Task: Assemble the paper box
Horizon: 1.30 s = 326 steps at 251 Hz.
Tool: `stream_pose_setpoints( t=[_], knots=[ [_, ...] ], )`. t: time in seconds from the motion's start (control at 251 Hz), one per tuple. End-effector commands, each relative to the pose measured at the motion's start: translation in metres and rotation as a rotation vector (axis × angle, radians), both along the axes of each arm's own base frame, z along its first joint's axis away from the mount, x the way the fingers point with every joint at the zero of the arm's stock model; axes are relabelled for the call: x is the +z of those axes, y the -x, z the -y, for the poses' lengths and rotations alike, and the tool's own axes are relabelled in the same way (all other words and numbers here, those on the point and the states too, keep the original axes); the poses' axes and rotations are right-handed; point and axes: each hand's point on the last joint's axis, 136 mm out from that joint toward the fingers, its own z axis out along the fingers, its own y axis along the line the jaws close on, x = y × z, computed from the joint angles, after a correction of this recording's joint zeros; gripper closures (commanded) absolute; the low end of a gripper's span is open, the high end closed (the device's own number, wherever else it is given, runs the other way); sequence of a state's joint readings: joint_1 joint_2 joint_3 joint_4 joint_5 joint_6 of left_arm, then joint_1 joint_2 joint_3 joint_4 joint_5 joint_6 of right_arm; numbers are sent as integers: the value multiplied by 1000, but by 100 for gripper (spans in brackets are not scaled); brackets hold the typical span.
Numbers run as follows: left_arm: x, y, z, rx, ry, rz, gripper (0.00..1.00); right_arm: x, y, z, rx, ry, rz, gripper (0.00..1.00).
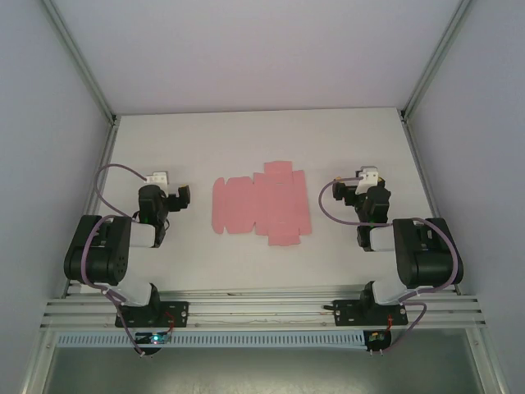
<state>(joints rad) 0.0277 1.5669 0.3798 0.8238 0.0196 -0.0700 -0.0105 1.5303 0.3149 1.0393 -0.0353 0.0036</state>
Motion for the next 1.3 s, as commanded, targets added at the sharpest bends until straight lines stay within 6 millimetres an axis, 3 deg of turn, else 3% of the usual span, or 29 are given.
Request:
stream_pose_setpoints(
  t=[0.0,1.026,1.137,1.297],
  knots=[
    [20,-10,0,-8,-21,74,0,9,-3,-1,2,-4,30,2],
    [20,-10,0,-9,-24,71,0,9,-3,-1,0,-7,27,2],
    [19,-11,8,-54,-17,61,0,11,-3,-1,0,-7,34,2],
    [30,-13,-3,6,-18,59,0,18,-7,1,-23,0,14,2]
  ],
)
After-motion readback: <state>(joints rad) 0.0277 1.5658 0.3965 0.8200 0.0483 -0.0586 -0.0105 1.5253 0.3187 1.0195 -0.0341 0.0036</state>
